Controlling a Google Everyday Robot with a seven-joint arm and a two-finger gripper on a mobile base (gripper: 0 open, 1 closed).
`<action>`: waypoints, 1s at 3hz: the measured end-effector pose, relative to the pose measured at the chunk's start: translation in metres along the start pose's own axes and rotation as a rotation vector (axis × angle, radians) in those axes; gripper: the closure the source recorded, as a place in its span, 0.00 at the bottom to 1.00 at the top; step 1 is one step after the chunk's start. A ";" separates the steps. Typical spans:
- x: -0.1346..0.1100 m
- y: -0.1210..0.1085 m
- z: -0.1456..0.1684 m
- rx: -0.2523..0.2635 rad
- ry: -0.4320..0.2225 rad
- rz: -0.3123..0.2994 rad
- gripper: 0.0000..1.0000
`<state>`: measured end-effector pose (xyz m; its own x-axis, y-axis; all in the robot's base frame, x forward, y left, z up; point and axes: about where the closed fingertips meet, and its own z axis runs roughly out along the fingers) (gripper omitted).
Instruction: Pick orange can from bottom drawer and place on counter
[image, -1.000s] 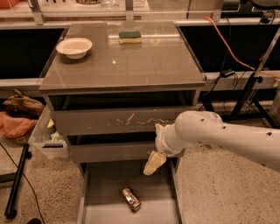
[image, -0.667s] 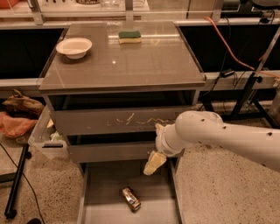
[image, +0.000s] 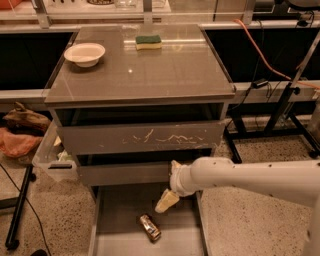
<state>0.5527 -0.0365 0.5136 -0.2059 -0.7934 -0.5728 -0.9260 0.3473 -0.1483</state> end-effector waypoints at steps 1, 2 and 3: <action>0.015 0.002 0.026 0.050 -0.042 0.052 0.00; 0.015 0.002 0.026 0.050 -0.042 0.052 0.00; 0.018 0.006 0.037 0.036 -0.048 0.058 0.00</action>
Offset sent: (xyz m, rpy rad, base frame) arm -0.0012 0.0004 -0.0279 0.0336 -0.0109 -0.0518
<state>0.5551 -0.0295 0.4725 -0.2427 -0.7466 -0.6194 -0.9007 0.4106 -0.1420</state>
